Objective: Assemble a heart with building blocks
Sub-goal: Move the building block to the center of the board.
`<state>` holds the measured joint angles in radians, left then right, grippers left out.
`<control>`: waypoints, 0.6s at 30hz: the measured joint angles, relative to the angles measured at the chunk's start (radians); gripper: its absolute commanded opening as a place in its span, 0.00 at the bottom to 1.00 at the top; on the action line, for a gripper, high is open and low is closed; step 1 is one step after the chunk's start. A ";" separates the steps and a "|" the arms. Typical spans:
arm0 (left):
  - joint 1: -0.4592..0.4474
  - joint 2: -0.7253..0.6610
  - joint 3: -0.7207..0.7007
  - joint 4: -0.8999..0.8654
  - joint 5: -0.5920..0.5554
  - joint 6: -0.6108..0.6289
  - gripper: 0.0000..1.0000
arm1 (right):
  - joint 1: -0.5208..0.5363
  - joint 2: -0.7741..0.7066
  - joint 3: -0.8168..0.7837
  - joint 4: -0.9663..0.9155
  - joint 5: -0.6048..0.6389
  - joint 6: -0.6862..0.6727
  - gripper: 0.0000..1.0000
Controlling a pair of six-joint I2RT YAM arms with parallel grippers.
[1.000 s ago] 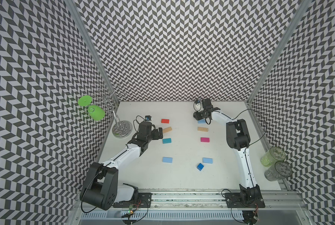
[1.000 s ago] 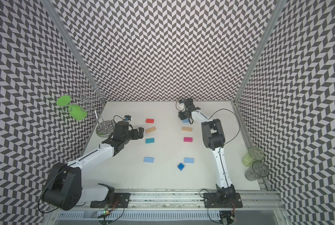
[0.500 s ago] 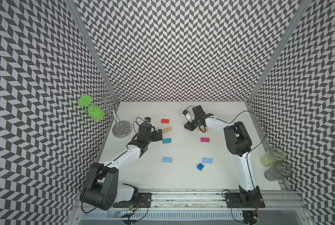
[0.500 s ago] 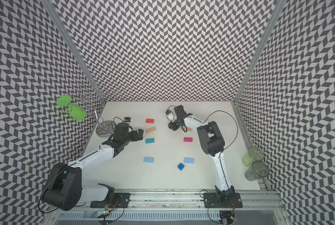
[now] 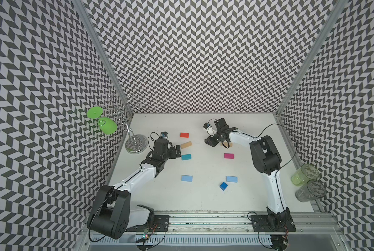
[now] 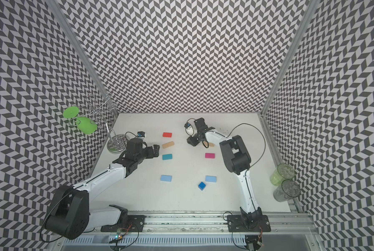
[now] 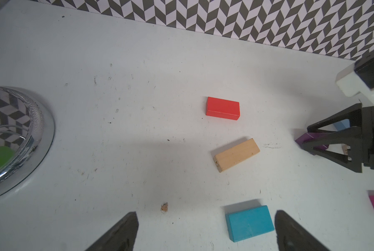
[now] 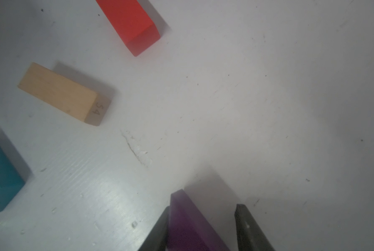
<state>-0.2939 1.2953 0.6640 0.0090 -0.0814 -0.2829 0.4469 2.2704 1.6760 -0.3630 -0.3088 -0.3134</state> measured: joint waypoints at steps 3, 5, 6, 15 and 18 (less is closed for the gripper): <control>0.000 0.000 0.000 0.000 0.000 0.000 0.99 | 0.000 0.000 0.000 0.000 0.000 0.008 0.37; 0.000 0.000 0.000 0.000 0.000 0.000 0.99 | 0.000 0.000 0.000 0.000 0.000 0.013 0.38; 0.000 0.000 0.000 0.000 0.000 0.000 0.99 | 0.000 0.000 0.000 0.000 0.000 0.016 0.39; 0.000 0.000 0.000 0.000 0.000 0.000 0.99 | 0.000 0.016 0.030 -0.021 0.001 0.042 0.65; 0.000 0.000 -0.004 0.000 0.000 0.000 0.99 | -0.003 0.024 0.047 -0.027 0.001 0.048 0.81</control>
<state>-0.2939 1.2957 0.6598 0.0090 -0.0814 -0.2829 0.4438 2.2948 1.7233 -0.3904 -0.3077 -0.2649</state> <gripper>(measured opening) 0.994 0.753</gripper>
